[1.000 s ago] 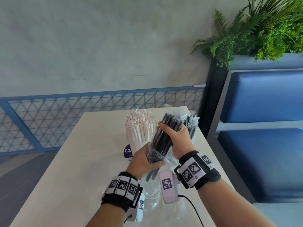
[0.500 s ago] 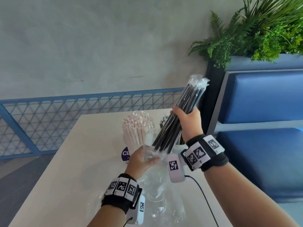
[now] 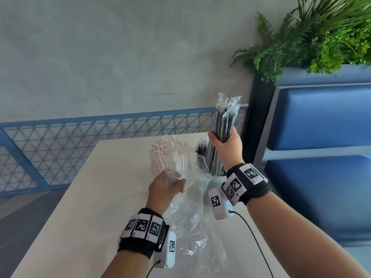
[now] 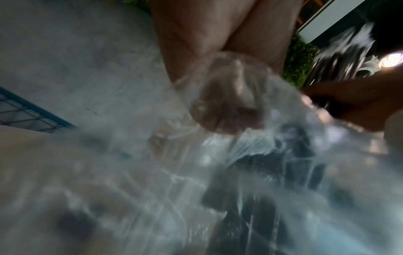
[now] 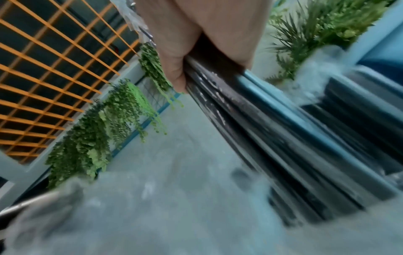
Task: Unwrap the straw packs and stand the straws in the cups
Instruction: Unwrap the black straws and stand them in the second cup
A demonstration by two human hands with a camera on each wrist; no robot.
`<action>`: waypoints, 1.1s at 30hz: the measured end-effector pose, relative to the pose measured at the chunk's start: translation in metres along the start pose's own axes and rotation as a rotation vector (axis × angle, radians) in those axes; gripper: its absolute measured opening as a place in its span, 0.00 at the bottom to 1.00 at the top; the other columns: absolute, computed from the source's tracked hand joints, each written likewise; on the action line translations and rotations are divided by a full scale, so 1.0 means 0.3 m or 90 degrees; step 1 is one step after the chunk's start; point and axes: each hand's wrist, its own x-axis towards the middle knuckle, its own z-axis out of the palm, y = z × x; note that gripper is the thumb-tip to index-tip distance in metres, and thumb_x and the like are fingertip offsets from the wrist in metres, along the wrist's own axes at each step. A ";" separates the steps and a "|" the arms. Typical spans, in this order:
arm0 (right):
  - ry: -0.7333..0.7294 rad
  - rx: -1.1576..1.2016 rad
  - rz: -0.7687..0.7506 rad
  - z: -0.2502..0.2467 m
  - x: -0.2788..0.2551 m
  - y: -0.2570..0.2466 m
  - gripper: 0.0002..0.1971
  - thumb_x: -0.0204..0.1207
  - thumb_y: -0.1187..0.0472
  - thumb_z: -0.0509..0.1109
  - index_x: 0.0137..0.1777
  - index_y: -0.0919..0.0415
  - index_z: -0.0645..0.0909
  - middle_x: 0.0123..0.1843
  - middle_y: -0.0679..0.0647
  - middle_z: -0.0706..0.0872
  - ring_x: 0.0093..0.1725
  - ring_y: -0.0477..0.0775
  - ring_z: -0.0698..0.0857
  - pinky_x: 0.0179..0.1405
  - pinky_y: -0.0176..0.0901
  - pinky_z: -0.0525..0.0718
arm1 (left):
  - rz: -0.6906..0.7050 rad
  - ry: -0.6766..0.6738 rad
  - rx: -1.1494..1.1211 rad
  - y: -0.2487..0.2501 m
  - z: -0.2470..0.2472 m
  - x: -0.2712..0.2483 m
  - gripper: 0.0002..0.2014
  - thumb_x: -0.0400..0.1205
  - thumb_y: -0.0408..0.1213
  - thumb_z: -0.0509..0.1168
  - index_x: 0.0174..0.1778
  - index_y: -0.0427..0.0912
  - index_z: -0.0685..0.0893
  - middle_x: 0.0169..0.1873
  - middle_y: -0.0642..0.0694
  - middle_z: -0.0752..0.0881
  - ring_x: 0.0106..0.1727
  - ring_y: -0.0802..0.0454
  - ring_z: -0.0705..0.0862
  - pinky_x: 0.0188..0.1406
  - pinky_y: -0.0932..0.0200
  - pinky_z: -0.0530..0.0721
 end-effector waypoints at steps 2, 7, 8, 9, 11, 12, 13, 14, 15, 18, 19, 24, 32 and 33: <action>-0.014 -0.023 0.036 0.016 -0.024 0.051 0.16 0.73 0.61 0.73 0.59 0.63 0.77 0.39 0.42 0.80 0.41 0.47 0.81 0.40 0.35 0.81 | -0.002 0.003 -0.025 0.008 -0.001 -0.005 0.07 0.74 0.27 0.72 0.39 0.41 0.82 0.26 0.51 0.86 0.30 0.48 0.85 0.41 0.54 0.84; -0.023 -0.043 0.111 0.038 -0.046 0.158 0.17 0.72 0.61 0.74 0.60 0.63 0.78 0.50 0.56 0.86 0.49 0.54 0.84 0.51 0.45 0.82 | 0.003 0.031 -0.043 0.024 -0.003 -0.019 0.07 0.73 0.28 0.73 0.41 0.42 0.82 0.27 0.52 0.87 0.30 0.53 0.86 0.45 0.51 0.87; -0.022 -0.044 0.126 0.038 -0.049 0.176 0.17 0.73 0.61 0.74 0.60 0.63 0.78 0.51 0.57 0.86 0.51 0.56 0.85 0.52 0.44 0.82 | 0.006 0.039 -0.040 0.025 -0.005 -0.021 0.07 0.73 0.29 0.73 0.42 0.43 0.83 0.27 0.53 0.88 0.31 0.52 0.87 0.48 0.48 0.87; -0.018 -0.045 0.138 0.038 -0.053 0.192 0.16 0.73 0.61 0.74 0.59 0.64 0.79 0.52 0.58 0.87 0.52 0.58 0.85 0.51 0.44 0.81 | 0.010 0.046 -0.035 0.026 -0.008 -0.024 0.07 0.73 0.31 0.74 0.42 0.44 0.83 0.27 0.55 0.88 0.33 0.50 0.88 0.51 0.46 0.87; -0.009 -0.057 0.155 0.037 -0.060 0.216 0.17 0.72 0.61 0.74 0.59 0.65 0.79 0.53 0.60 0.87 0.54 0.60 0.85 0.49 0.42 0.79 | 0.023 0.057 -0.028 0.029 -0.017 -0.031 0.07 0.73 0.34 0.74 0.42 0.44 0.83 0.28 0.54 0.89 0.37 0.46 0.89 0.54 0.42 0.87; -0.007 -0.066 0.158 0.036 -0.062 0.223 0.17 0.72 0.61 0.74 0.59 0.66 0.79 0.53 0.61 0.87 0.54 0.61 0.85 0.48 0.41 0.78 | 0.030 0.062 -0.028 0.034 -0.019 -0.034 0.07 0.73 0.35 0.74 0.42 0.44 0.83 0.28 0.53 0.89 0.37 0.46 0.89 0.54 0.41 0.86; -0.002 -0.073 0.158 0.035 -0.064 0.224 0.18 0.71 0.61 0.75 0.59 0.65 0.79 0.53 0.60 0.87 0.54 0.60 0.85 0.48 0.41 0.78 | 0.032 0.066 -0.030 0.037 -0.022 -0.039 0.06 0.73 0.35 0.74 0.42 0.45 0.83 0.29 0.52 0.89 0.37 0.46 0.89 0.54 0.41 0.86; 0.007 -0.073 0.155 0.037 -0.065 0.219 0.20 0.70 0.61 0.76 0.60 0.65 0.78 0.53 0.59 0.87 0.54 0.59 0.85 0.50 0.42 0.79 | 0.033 0.071 -0.034 0.039 -0.025 -0.041 0.06 0.74 0.35 0.74 0.41 0.46 0.82 0.29 0.52 0.89 0.37 0.47 0.89 0.54 0.42 0.86; 0.023 -0.062 0.144 0.037 -0.066 0.209 0.22 0.69 0.61 0.76 0.62 0.64 0.77 0.54 0.57 0.86 0.53 0.57 0.85 0.51 0.42 0.80 | 0.032 0.076 -0.040 0.040 -0.027 -0.044 0.07 0.74 0.34 0.74 0.41 0.49 0.82 0.28 0.52 0.89 0.37 0.47 0.88 0.54 0.43 0.86; 0.052 -0.035 0.100 0.041 -0.060 0.170 0.22 0.70 0.62 0.75 0.63 0.63 0.75 0.51 0.51 0.83 0.51 0.50 0.82 0.54 0.42 0.80 | 0.026 0.088 -0.062 0.039 -0.030 -0.050 0.11 0.74 0.32 0.74 0.40 0.53 0.81 0.26 0.55 0.89 0.36 0.46 0.87 0.52 0.48 0.86; 0.043 -0.044 0.098 0.044 -0.061 0.162 0.19 0.72 0.62 0.74 0.61 0.64 0.75 0.49 0.50 0.82 0.50 0.51 0.82 0.54 0.42 0.80 | 0.025 0.091 -0.068 0.035 -0.031 -0.052 0.11 0.74 0.32 0.73 0.40 0.53 0.80 0.27 0.53 0.88 0.36 0.46 0.87 0.49 0.50 0.86; -0.017 -0.082 0.122 0.046 -0.091 0.198 0.14 0.74 0.64 0.71 0.59 0.66 0.77 0.47 0.54 0.84 0.49 0.56 0.84 0.56 0.49 0.83 | 0.049 0.091 -0.089 0.047 -0.028 -0.066 0.08 0.75 0.30 0.72 0.42 0.47 0.81 0.31 0.48 0.87 0.31 0.56 0.87 0.35 0.67 0.82; 0.085 -0.135 -0.182 -0.011 -0.257 0.231 0.33 0.72 0.51 0.73 0.72 0.61 0.64 0.69 0.47 0.64 0.72 0.47 0.66 0.76 0.35 0.64 | 0.088 0.123 -0.167 0.067 -0.061 -0.082 0.08 0.76 0.25 0.69 0.42 0.43 0.81 0.29 0.44 0.85 0.27 0.58 0.84 0.32 0.69 0.83; 0.062 -0.121 -0.187 -0.023 -0.302 0.248 0.28 0.73 0.48 0.69 0.69 0.58 0.67 0.67 0.46 0.66 0.68 0.47 0.70 0.73 0.38 0.68 | 0.096 0.131 -0.177 0.064 -0.070 -0.081 0.06 0.76 0.25 0.69 0.44 0.37 0.81 0.29 0.44 0.85 0.27 0.58 0.84 0.32 0.69 0.83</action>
